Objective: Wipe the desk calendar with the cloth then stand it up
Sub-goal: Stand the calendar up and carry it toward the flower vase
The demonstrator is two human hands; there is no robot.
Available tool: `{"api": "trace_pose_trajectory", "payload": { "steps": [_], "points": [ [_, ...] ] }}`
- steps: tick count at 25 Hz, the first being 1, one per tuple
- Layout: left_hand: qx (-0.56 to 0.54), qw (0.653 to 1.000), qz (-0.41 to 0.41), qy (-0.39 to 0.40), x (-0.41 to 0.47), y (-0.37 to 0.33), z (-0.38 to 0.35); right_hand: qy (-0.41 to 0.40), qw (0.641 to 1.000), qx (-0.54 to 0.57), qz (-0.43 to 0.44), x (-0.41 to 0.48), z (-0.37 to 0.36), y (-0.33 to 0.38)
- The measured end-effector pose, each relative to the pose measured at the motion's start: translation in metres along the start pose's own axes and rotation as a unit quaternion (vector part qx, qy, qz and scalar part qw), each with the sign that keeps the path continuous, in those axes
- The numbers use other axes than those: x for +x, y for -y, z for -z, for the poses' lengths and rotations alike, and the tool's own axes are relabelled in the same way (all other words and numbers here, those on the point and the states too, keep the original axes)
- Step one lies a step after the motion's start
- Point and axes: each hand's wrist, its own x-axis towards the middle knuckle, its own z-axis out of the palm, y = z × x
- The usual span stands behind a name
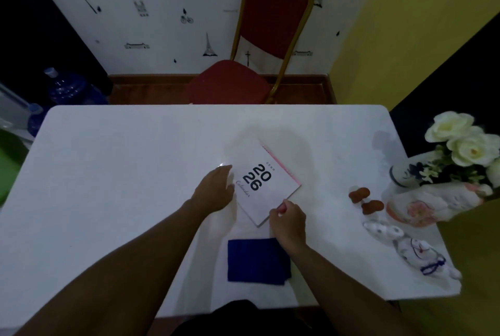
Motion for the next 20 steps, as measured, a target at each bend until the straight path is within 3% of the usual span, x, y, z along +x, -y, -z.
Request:
{"api": "trace_pose_trajectory", "payload": {
  "steps": [7, 14, 20],
  "points": [
    [-0.015, 0.996, 0.06, 0.057, 0.057, -0.007, 0.002, -0.047, 0.988, 0.092, -0.118, 0.011, -0.01, 0.007],
    [-0.128, 0.988, 0.084, -0.034, 0.049, -0.011, -0.006, -0.074, 0.967, 0.201, -0.137, 0.009, -0.012, 0.007],
    [-0.177, 0.974, 0.127, -0.068, 0.031, -0.003, -0.006, -0.048, 0.958, 0.255, -0.121, 0.019, -0.001, 0.009]
  ]
}}
